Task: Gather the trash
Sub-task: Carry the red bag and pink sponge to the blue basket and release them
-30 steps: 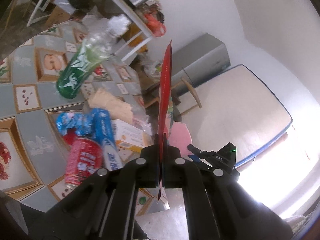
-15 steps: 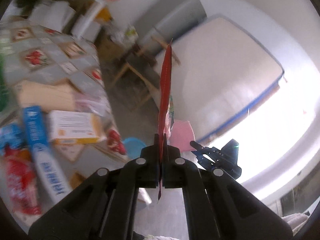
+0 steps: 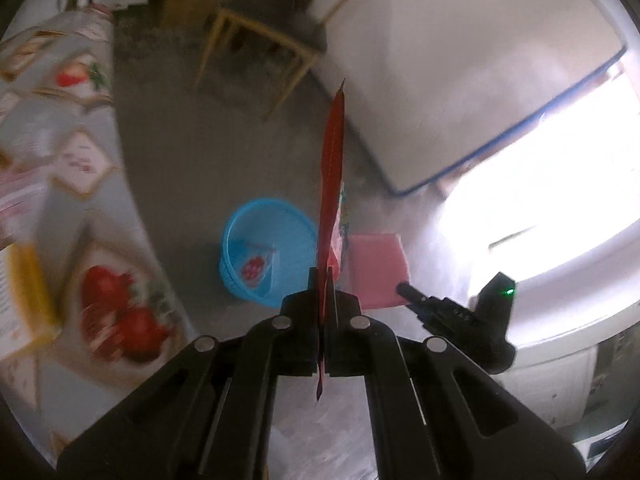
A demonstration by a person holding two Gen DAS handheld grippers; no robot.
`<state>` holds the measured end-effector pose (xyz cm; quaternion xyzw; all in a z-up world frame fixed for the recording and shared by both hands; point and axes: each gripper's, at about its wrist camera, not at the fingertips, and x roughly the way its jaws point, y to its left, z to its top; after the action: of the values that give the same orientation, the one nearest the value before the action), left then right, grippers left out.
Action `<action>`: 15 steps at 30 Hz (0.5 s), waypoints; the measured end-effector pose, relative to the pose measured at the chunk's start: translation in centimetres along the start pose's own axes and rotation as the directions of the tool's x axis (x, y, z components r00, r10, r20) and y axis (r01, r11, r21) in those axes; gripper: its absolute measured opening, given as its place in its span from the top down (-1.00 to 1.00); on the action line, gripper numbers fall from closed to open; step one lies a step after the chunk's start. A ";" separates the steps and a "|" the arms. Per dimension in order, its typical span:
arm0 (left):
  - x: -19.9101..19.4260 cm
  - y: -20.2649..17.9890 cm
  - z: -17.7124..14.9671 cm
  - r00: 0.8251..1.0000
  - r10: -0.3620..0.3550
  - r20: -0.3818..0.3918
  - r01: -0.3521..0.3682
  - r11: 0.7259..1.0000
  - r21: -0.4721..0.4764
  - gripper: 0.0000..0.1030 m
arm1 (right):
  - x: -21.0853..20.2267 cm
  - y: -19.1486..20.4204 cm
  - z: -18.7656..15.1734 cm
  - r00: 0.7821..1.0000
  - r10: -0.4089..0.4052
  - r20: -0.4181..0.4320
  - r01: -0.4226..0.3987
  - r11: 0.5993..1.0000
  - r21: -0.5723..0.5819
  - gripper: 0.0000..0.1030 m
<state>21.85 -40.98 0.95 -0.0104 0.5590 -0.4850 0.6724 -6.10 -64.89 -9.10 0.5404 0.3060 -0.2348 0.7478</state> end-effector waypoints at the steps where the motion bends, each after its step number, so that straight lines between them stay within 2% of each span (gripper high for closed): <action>1: 1.7 -0.3 0.4 0.999 0.017 -0.028 -0.016 1.000 0.010 1.00 | 1.1 -0.6 0.4 1.000 -0.026 -0.010 0.026 1.000 0.007 0.51; 4: 6.9 -0.7 1.4 0.991 0.090 -0.095 -0.088 0.996 0.032 1.00 | 3.3 -1.8 1.2 0.997 -0.067 -0.029 0.068 0.998 0.015 0.51; 10: 15.1 -0.3 2.6 0.959 0.218 -0.183 -0.209 0.976 0.068 1.00 | 7.8 -3.4 3.4 0.986 -0.156 -0.053 0.157 0.987 0.021 0.51; 14: 17.7 -0.3 3.5 0.953 0.234 -0.193 -0.226 0.972 0.064 0.99 | 10.4 -3.7 5.0 0.982 -0.180 -0.049 0.182 0.983 0.024 0.47; 15: 17.9 -0.2 3.5 0.955 0.233 -0.181 -0.225 0.972 0.061 0.90 | 11.2 -4.0 5.5 0.981 -0.188 -0.044 0.189 0.982 0.020 0.43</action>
<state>22.67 -54.86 -10.93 0.1135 0.6075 -0.4136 0.6686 0.16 -71.55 -18.44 0.5228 0.3683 -0.2968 0.7092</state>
